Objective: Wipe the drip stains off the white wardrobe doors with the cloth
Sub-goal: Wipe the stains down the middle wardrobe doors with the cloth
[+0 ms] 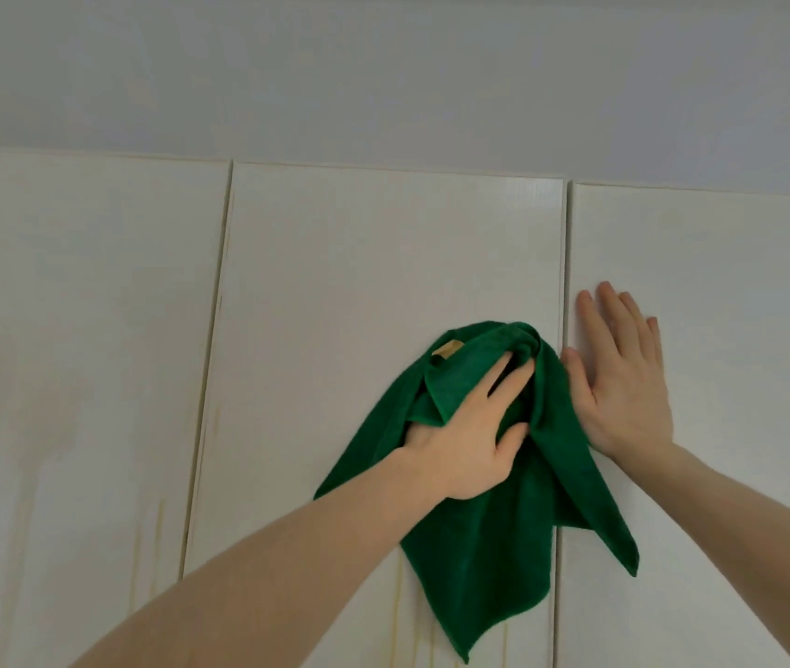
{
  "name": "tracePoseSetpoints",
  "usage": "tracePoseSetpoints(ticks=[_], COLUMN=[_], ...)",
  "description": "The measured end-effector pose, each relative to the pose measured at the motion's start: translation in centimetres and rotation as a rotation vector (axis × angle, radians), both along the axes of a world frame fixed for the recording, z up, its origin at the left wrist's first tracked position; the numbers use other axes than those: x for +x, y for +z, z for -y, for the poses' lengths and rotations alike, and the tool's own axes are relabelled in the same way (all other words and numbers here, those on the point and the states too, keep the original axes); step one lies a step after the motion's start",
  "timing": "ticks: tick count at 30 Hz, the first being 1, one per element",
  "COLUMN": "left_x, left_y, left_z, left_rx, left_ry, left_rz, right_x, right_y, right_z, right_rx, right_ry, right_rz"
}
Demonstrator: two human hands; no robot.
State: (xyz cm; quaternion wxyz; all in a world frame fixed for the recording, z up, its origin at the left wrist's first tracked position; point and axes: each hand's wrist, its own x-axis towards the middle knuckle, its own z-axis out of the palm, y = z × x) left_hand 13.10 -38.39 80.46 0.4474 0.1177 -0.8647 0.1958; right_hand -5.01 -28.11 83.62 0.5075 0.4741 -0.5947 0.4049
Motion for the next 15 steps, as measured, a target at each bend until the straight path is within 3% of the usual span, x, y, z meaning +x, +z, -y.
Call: tracePoseSetpoints(ticks=[8,15], left_x=[8.6,16.4], left_y=[1.8,1.5], left_z=[2.9,7.7], left_rx=[0.272,0.177], left_ry=[0.026,0.297], left_rz=[-0.177,-0.176], right_x=[2.1,-0.2], right_y=[-2.6,-6.6], right_z=[-1.6,-0.4], right_rx=[0.036,0.053], right_ry=[0.072,0.090], right_rz=[0.001,-0.116])
